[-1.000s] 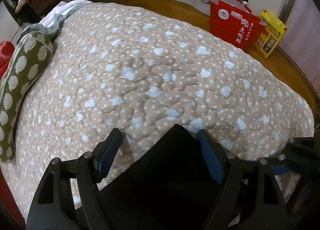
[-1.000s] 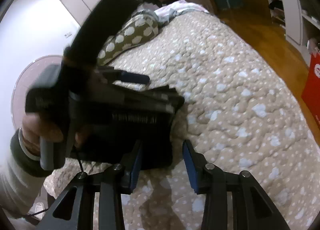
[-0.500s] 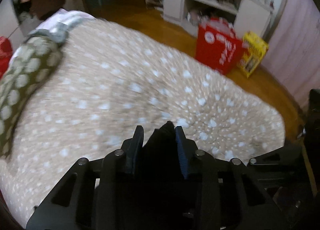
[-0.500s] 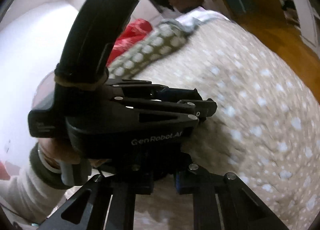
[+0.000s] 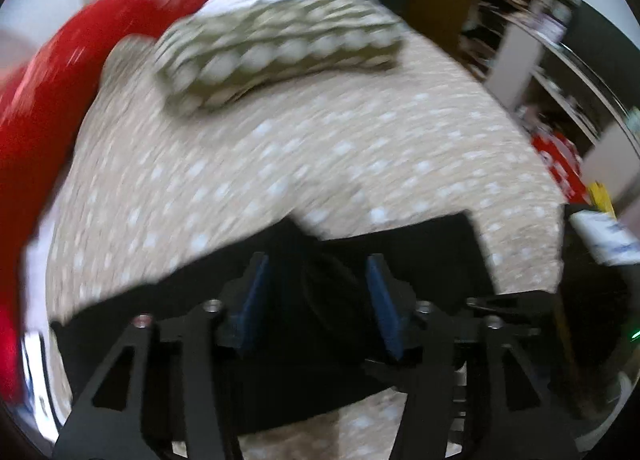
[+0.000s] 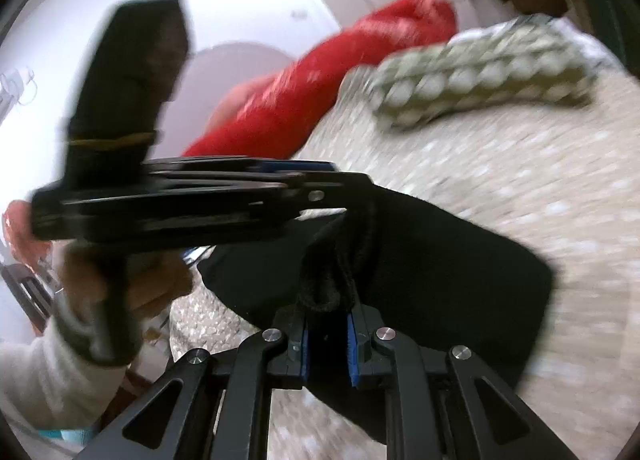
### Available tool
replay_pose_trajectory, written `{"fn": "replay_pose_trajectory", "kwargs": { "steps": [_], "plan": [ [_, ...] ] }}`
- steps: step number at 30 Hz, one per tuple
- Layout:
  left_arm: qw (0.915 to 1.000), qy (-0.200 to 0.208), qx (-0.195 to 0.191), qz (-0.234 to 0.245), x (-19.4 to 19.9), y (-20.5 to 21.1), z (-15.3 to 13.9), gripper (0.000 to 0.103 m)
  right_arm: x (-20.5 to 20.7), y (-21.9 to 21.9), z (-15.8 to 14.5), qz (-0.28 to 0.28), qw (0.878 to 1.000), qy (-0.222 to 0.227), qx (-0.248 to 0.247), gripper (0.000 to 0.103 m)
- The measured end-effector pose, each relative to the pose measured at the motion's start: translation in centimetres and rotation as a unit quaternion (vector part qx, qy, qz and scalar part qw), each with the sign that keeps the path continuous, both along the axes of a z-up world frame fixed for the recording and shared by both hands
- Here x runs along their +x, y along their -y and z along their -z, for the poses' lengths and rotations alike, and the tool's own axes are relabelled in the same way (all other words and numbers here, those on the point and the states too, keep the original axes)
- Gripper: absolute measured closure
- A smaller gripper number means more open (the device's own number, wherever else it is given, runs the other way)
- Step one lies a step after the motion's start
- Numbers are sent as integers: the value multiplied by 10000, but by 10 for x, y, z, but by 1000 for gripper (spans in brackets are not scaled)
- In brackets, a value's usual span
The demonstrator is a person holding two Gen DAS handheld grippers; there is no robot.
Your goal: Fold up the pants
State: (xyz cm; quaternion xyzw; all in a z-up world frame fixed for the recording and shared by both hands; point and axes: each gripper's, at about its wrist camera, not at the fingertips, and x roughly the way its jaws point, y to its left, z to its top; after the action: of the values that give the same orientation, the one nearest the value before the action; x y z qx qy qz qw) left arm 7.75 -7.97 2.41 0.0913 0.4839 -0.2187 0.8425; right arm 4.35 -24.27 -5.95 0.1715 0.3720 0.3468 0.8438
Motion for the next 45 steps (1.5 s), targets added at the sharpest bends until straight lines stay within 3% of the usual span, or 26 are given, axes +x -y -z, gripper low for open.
{"fn": "replay_pose_trajectory", "kwargs": {
  "steps": [2, 6, 8, 10, 12, 17, 18, 20, 21, 26, 30, 34, 38, 45],
  "plan": [
    [9997, -177, 8, -188, -1, -12, 13, 52, 8, -28, 14, -148, 9977, -391, -536, 80],
    [9990, -340, -173, -236, -10, -17, 29, 52, -9, -6, -16, -438, 9981, -376, -190, 72],
    [9985, -420, -255, -223, -13, -13, 34, 52, -15, 21, -32, -186, 9993, -217, -236, 72],
    [9978, -522, -361, -188, -17, -8, 40, 51, -25, 47, -43, 280, 9971, 116, -701, 72],
    [9972, -624, -369, -182, -18, -2, 47, 49, -16, 59, -39, 665, 9895, 124, -1278, 72],
    [9964, -657, -493, -210, -18, 14, 58, 49, 7, 59, -1, 764, 9864, -246, -1436, 76],
    [9961, -659, -547, -212, -17, 16, 58, 54, 9, 53, 4, 831, 9843, -214, -1545, 76],
    [9964, -612, -565, -184, -16, 19, 56, 85, 4, 53, 5, 942, 9838, -163, -1516, 76],
    [9969, -568, -515, -188, -15, 21, 54, 87, 3, 55, 4, 957, 9844, -175, -1469, 76],
    [9982, -286, -507, -171, -19, 9, 39, 88, 1, 48, -16, 743, 9883, -85, -1331, 76],
    [9975, -212, -480, -469, -23, -18, 39, 88, 1, 30, -27, 523, 9875, 65, -1487, 76],
    [9958, -387, -492, -662, -18, -23, 56, 88, 16, 10, -5, 346, 9814, -120, -1884, 76],
    [9975, -186, -234, -644, -20, -13, 57, 88, 26, 2, -3, 333, 9790, -179, -2001, 76],
    [9973, -139, -263, -666, -22, -15, 58, 88, -9, 10, -19, 147, 9751, -17, -2211, 76]
  ]
}}
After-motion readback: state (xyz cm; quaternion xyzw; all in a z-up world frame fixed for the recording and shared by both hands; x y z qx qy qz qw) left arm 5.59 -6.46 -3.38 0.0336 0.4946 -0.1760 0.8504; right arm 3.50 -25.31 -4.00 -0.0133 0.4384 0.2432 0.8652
